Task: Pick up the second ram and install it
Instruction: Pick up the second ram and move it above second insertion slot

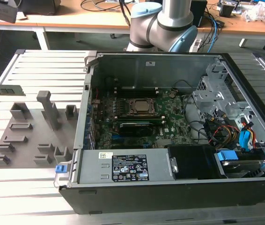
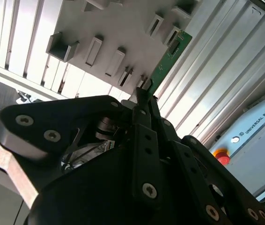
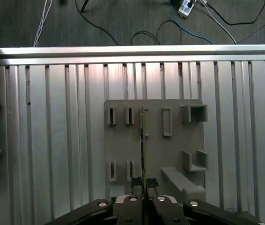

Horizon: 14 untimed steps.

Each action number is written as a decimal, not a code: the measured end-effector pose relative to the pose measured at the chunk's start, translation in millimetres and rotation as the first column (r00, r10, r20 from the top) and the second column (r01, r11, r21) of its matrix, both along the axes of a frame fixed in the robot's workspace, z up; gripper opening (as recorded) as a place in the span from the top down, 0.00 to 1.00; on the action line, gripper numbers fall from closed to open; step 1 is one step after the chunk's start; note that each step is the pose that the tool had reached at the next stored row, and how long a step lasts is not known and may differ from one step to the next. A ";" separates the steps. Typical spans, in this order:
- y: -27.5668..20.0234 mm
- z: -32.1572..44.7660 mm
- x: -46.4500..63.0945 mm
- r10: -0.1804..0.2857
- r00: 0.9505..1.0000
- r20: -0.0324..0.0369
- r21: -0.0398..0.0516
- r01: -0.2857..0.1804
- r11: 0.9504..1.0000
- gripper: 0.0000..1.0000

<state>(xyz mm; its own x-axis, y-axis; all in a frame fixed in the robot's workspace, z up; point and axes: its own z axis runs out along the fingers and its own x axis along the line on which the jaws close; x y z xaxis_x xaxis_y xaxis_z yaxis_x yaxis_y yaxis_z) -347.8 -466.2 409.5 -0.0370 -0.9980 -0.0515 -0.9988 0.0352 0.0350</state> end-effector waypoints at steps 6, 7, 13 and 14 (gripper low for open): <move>0.2 17.1 0.4 0.000 1.000 0.000 0.000 0.000 1.000 0.86; 0.2 20.0 0.5 0.000 1.000 0.000 0.000 0.000 1.000 0.86; 0.3 29.6 0.5 0.000 1.000 0.000 0.026 0.000 1.000 0.86; 0.3 29.6 0.5 0.000 1.000 0.000 0.026 0.000 1.000 0.86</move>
<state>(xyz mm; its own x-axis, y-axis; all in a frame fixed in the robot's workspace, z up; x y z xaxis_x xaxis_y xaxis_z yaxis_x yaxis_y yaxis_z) -347.3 -466.0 439.1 -0.0371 -0.9963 -0.0774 -0.9988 0.0344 0.0360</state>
